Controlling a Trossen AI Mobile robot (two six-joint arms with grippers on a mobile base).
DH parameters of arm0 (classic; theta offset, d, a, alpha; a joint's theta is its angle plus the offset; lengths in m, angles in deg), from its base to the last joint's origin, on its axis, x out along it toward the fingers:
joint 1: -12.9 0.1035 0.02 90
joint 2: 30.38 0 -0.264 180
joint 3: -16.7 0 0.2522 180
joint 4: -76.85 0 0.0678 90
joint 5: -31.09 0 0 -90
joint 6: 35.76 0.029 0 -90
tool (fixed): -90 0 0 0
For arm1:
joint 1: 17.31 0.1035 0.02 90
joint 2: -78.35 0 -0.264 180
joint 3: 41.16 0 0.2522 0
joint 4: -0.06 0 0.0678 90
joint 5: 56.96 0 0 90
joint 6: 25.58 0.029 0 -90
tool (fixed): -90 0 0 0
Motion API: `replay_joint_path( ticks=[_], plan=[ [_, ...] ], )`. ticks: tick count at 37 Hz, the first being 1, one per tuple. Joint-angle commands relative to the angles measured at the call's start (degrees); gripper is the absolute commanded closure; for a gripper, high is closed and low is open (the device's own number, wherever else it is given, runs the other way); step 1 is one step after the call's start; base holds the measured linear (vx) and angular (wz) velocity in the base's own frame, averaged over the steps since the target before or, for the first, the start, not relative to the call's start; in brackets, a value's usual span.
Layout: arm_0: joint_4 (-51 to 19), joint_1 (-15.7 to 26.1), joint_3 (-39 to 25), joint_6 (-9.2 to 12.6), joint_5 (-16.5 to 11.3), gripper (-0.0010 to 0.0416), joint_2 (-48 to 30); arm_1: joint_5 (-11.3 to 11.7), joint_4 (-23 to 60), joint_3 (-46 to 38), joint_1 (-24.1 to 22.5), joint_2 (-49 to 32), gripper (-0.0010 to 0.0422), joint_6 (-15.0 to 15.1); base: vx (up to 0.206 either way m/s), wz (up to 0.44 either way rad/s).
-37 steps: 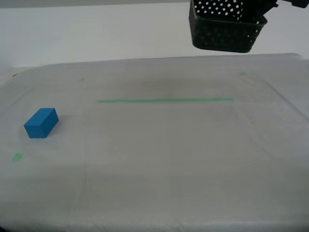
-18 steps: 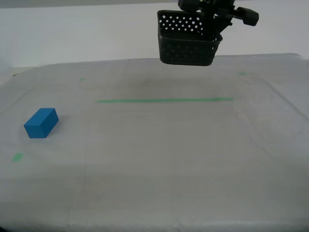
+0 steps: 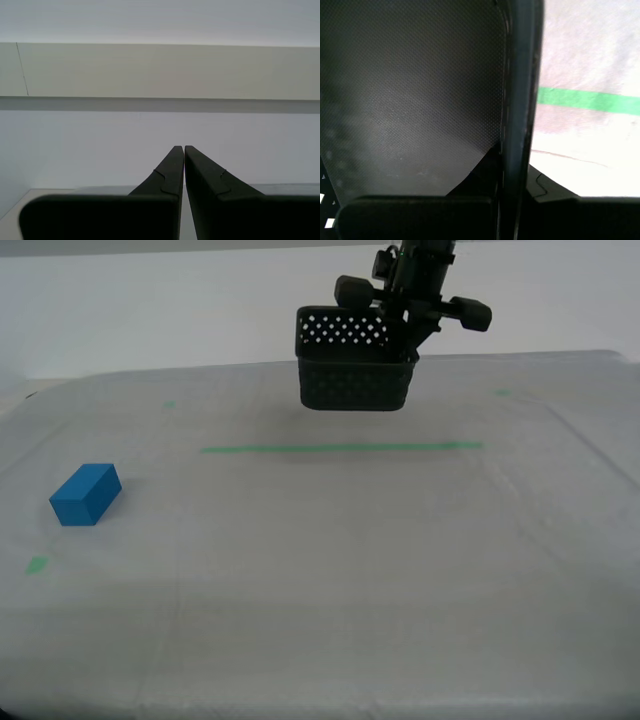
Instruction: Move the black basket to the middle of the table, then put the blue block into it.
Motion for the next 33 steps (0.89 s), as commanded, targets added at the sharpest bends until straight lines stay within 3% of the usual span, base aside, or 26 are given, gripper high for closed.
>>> replay_joint_path(
  ticks=[1, 11, 26, 33],
  plan=[
    [-0.02, 0.50, -0.22, 0.59, -0.13, 0.0406, -1.40, 0.04, -0.28, -0.02, -0.02, 0.02, 0.0412, 0.09, 0.000, 0.000],
    [1.20, 1.25, -0.11, 1.31, 0.15, 0.0406, -4.28, 0.04, -0.28, -0.13, -0.02, 0.02, 0.0412, 0.09, 0.000, 0.000],
    [4.68, 1.57, 0.72, 5.11, 1.90, 0.0406, -5.97, 0.07, 0.11, -0.07, -0.02, 0.02, 0.0412, 0.09, 0.000, 0.000],
    [7.08, 1.46, 2.78, 5.75, 2.51, 0.0406, -5.97, 0.04, 0.13, -0.02, -0.02, 0.02, 0.0412, 0.09, 0.000, 0.000]
  ],
)
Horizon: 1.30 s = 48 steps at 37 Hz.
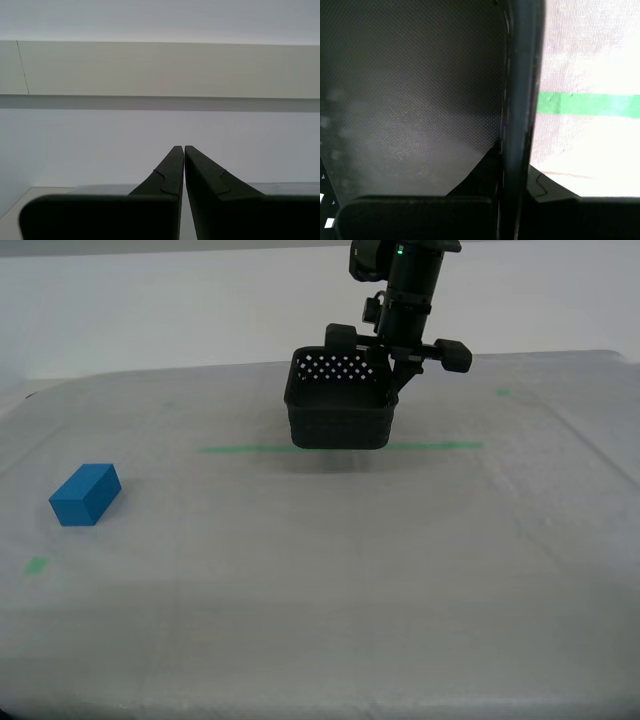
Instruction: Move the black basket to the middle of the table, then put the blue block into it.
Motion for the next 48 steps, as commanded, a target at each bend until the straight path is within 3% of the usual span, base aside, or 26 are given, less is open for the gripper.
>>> replay_joint_path(
  ticks=[1, 15, 24, 48],
  plan=[
    [0.76, -0.02, 1.18, 0.57, 0.48, 0.0406, 0.00, 0.04, -0.20, -0.02, -0.02, 0.02, 0.0412, 0.09, 0.000, 0.000],
    [7.10, -0.24, 7.45, 0.48, 0.55, 0.0406, 0.00, 0.07, -0.20, -0.02, -0.02, 0.02, 0.0412, 0.09, 0.000, 0.000],
    [8.66, -0.81, 9.31, -1.36, 1.57, 0.0406, 0.00, 0.07, -0.20, -0.04, -0.02, 0.02, 0.0412, 0.09, 0.000, 0.000],
    [8.94, -1.27, 9.33, -1.51, 2.62, 0.0403, 0.00, 0.04, -0.20, -0.02, -0.02, 0.02, 0.0412, 0.07, 0.000, 0.000]
  ],
)
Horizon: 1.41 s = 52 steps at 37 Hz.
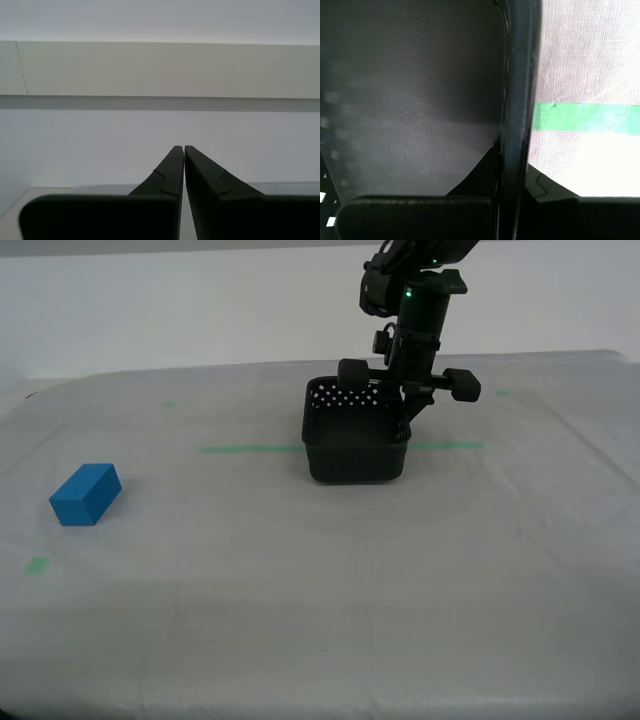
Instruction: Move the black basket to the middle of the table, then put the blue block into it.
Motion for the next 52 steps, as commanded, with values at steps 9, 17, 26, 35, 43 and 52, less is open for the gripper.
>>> replay_joint_path(
  ticks=[9, 17, 26, 35, 43, 52],
  plan=[
    [-0.02, -0.04, -0.07, 0.11, 0.09, 0.0403, 0.02, 0.04, -0.22, -0.02, 0.00, 0.02, 0.0412, 0.09, 0.000, 0.000],
    [0.00, -0.07, -0.07, 0.09, 0.09, 0.0403, 0.02, 0.04, -0.22, -0.02, -0.02, 0.02, 0.0412, 0.09, 0.000, 0.000],
    [-0.04, -0.07, -0.07, 0.09, 0.09, 0.0403, 0.02, 0.07, -0.24, -0.02, -0.02, 0.02, 0.0412, 0.09, 0.000, 0.000],
    [-0.04, -0.07, -0.07, -0.70, 0.09, 0.0376, 0.02, 0.04, -0.24, -0.02, -0.02, 0.02, 0.0412, 0.09, 0.000, 0.000],
    [0.11, -0.24, -0.07, -0.94, 0.11, 0.0323, 0.02, 0.04, -0.24, -0.02, -0.02, 0.02, 0.0412, 0.09, 0.000, 0.000],
    [0.68, -0.28, -0.07, -1.05, 0.37, 0.0255, 0.02, 0.07, -0.22, -0.02, -0.02, 0.02, 0.0412, 0.09, 0.000, 0.000]
  ],
)
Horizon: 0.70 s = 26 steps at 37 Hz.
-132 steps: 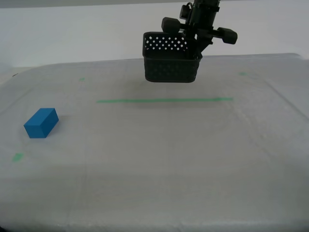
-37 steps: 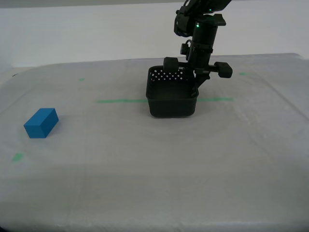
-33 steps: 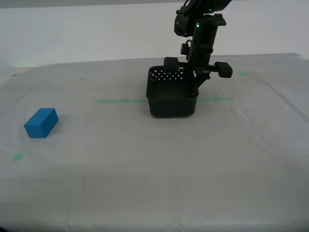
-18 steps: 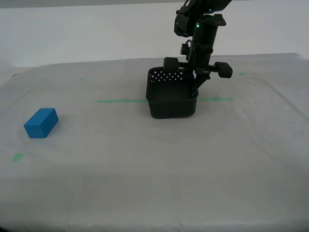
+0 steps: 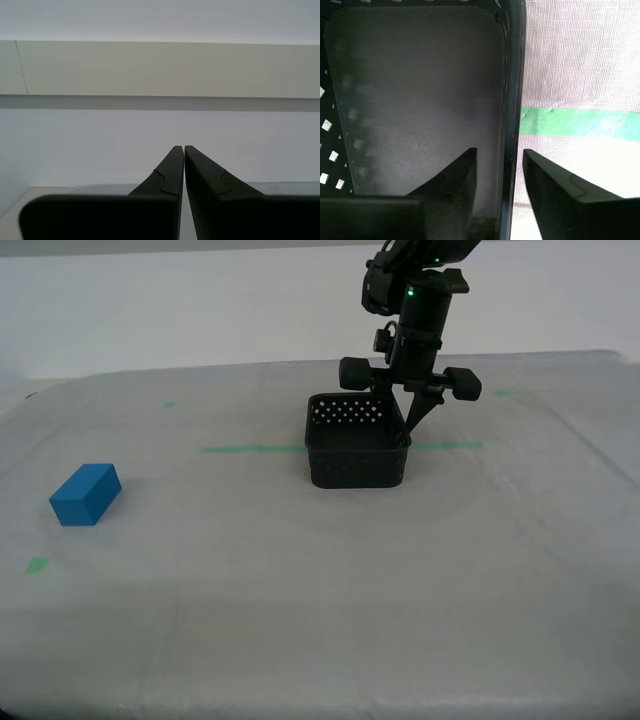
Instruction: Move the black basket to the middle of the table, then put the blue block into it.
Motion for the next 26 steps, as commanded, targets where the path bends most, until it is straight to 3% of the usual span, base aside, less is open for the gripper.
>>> replay_joint_path(
  ticks=[1, 19, 26],
  plan=[
    [0.31, 0.02, -0.07, 0.00, 0.85, 0.0245, 0.02, 0.04, -0.24, -0.02, -0.02, 0.02, 0.0412, 0.09, 0.000, 0.000],
    [0.81, 0.04, -0.46, -0.96, 1.03, -0.0001, 0.81, 0.04, -0.26, -0.04, -0.02, 0.02, 0.0412, 0.09, 0.000, 0.000],
    [0.46, 0.04, -3.48, -1.62, -1.29, 0.0037, 1.25, 0.04, -0.26, -0.02, -0.02, 0.02, 0.0412, 0.09, 0.000, 0.000]
  ],
)
